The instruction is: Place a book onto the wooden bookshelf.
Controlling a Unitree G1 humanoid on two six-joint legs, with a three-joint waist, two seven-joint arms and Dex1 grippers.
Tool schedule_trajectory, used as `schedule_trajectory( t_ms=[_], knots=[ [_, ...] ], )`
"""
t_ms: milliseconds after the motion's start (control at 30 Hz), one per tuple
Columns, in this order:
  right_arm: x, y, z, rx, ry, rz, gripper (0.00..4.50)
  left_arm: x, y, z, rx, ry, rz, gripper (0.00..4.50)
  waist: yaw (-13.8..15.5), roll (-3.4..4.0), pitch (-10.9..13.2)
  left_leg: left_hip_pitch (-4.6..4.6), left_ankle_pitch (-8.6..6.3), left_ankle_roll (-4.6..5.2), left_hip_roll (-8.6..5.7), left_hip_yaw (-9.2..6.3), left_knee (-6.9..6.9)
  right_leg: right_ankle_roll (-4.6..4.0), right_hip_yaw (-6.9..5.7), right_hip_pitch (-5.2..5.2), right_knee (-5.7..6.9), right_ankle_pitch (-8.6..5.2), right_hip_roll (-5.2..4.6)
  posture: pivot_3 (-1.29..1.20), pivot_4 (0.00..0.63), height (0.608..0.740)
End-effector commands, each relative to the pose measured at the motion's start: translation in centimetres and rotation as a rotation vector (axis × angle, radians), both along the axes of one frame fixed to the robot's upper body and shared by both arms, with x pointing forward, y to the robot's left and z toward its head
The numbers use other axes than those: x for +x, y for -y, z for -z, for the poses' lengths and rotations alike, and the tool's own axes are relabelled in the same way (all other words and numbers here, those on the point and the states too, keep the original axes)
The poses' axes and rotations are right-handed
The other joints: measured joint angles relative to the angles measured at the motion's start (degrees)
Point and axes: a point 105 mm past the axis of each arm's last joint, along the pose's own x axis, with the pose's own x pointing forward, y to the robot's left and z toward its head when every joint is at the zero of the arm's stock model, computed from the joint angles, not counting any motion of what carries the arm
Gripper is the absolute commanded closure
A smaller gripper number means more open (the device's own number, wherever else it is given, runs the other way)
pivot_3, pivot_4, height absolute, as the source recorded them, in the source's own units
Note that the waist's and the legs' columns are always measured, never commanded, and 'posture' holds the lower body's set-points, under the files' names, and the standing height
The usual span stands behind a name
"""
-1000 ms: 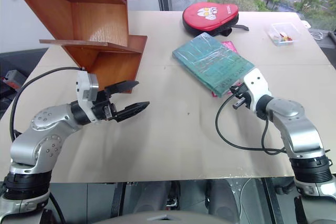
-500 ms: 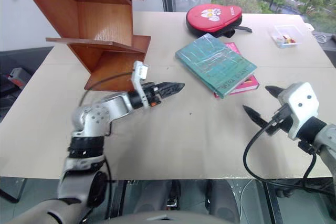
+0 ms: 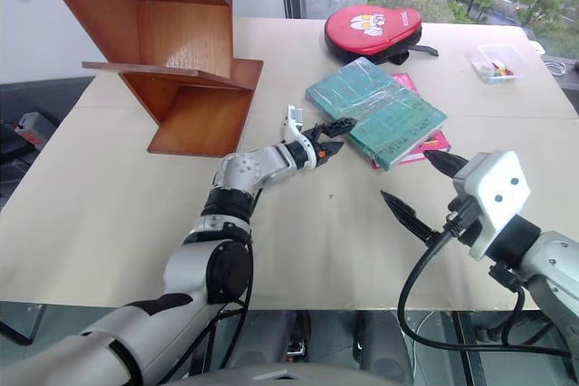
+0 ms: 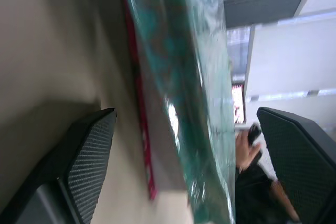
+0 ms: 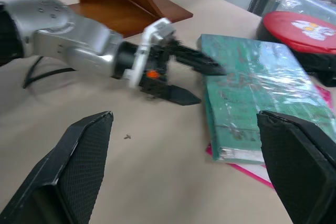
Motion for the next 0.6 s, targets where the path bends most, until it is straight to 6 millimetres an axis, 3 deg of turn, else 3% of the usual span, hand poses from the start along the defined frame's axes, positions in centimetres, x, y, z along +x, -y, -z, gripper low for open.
schedule_trajectory(
  t_ms=[33, 100, 167, 467, 600],
  knots=[
    [-0.1, -0.6, -0.6, -0.011, 0.047, -0.011, 0.03, 0.3, 2.1, -0.7, -0.052, -0.007, -0.015, 0.0, 0.03, -0.02, 0.01, -0.02, 0.0, 0.01, 0.0, -0.01, 0.0, 0.0, -0.01, 0.0, 0.0, 0.0, 0.0, 0.0, 0.15, 0.74],
    [0.0, -0.7, -0.5, -0.011, 0.045, -0.009, 0.03, 0.4, 2.8, -0.8, -0.083, -0.022, -0.019, 0.0, -0.02, -0.04, 0.02, -0.03, -0.03, 0.05, -0.03, -0.01, 0.0, -0.01, -0.01, -0.01, -0.01, 0.01, -0.02, 0.0, 0.15, 0.74],
    [0.3, -0.7, -0.3, -0.013, 0.043, -0.007, 0.0, 0.5, 3.3, -0.9, -0.121, -0.051, -0.038, 0.53, -0.1, -0.04, 0.02, -0.03, -0.05, 0.08, -0.03, 0.0, 0.0, -0.02, -0.01, -0.01, -0.02, 0.01, -0.02, 0.0, 0.15, 0.74],
    [0.8, -0.7, -0.1, -0.016, 0.049, -0.002, 0.0, 0.5, 3.6, -1.6, -0.18, -0.057, -0.014, 4.35, -0.06, -0.08, 0.04, -0.07, -0.06, 0.1, -0.05, 0.0, 0.0, 0.0, -0.04, -0.03, -0.02, 0.0, -0.05, 0.0, 0.15, 0.74],
    [1.0, -0.5, -0.1, -0.016, 0.053, 0.013, 0.0, 0.2, 2.5, -2.3, -0.198, -0.034, 0.039, 4.44, -0.13, -0.1, 0.05, -0.07, -0.06, 0.11, -0.06, -0.01, 0.0, 0.02, -0.05, -0.04, -0.02, -0.01, -0.06, 0.0, 0.15, 0.74]
  ],
)
